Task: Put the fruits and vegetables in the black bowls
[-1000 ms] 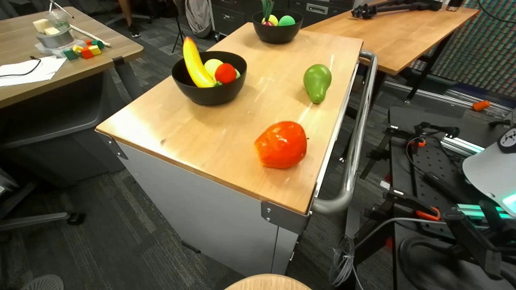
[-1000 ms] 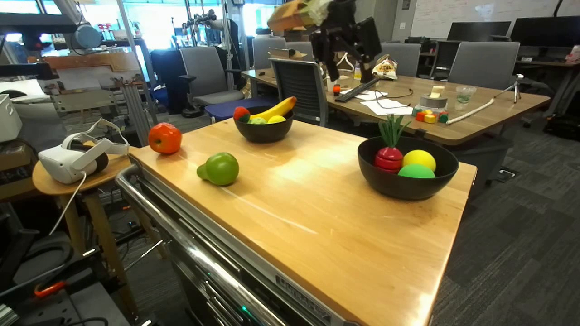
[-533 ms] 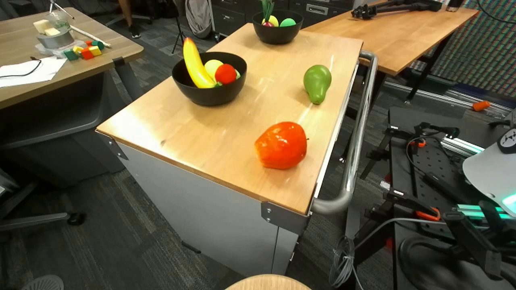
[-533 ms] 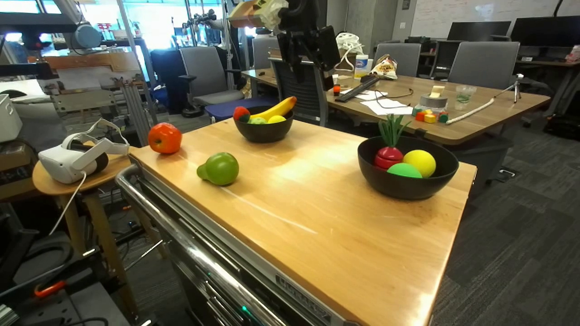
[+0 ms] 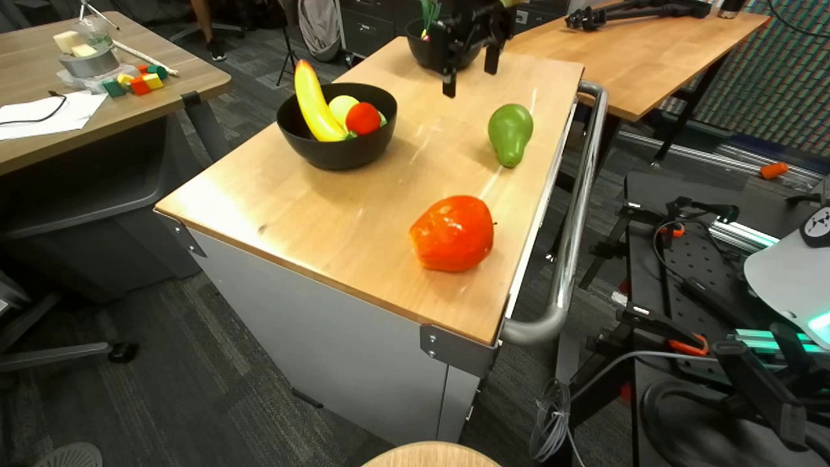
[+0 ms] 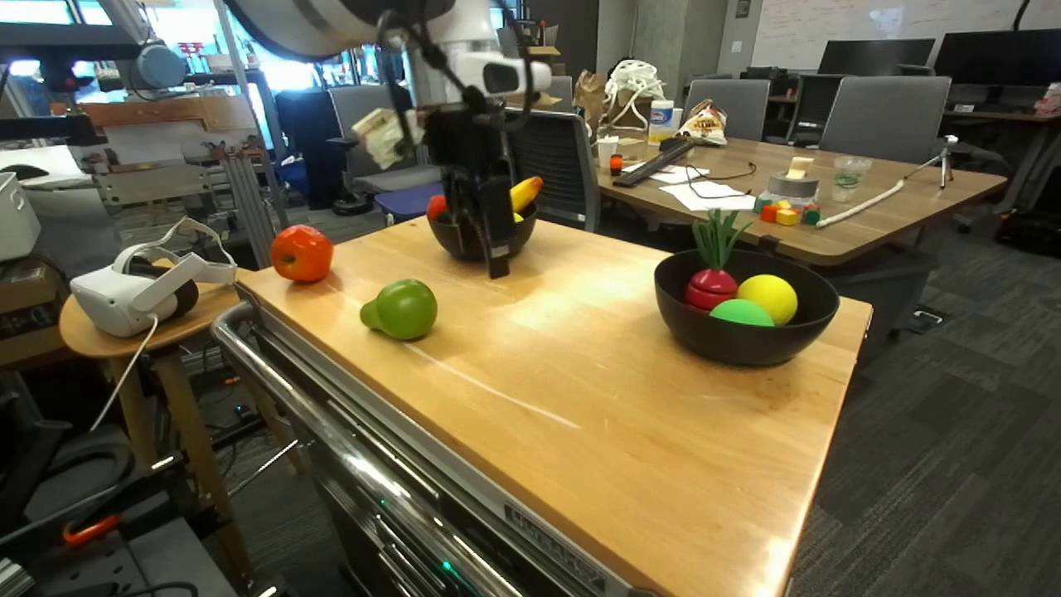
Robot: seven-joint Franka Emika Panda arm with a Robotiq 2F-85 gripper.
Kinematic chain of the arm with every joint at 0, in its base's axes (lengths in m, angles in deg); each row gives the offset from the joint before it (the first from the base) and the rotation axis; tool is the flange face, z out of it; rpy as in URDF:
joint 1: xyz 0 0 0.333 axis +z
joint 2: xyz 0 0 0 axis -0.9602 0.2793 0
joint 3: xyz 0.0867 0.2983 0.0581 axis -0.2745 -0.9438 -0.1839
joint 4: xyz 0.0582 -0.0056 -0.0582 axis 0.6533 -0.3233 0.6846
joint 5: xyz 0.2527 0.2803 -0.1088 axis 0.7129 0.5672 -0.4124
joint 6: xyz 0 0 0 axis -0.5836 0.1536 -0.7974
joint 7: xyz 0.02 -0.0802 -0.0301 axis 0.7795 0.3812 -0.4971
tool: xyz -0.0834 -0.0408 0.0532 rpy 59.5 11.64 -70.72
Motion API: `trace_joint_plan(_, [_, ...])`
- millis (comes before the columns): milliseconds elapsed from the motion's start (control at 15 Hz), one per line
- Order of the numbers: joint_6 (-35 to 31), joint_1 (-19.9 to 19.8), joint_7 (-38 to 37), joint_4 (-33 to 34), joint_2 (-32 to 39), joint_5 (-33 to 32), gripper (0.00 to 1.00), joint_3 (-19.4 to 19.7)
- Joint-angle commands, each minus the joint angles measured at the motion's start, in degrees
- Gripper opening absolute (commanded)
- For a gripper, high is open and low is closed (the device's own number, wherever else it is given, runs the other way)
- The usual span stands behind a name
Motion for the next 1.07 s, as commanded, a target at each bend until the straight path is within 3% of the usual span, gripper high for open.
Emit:
trace_joint_plan(0, [-1.3,0.7,-2.4,-2.4,-0.1,0.4,1.0,-0.7])
trace_joint_plan(1000, [3.9,2.7,-3.8,-7.4,-2.2,2.6,1.0,-2.7])
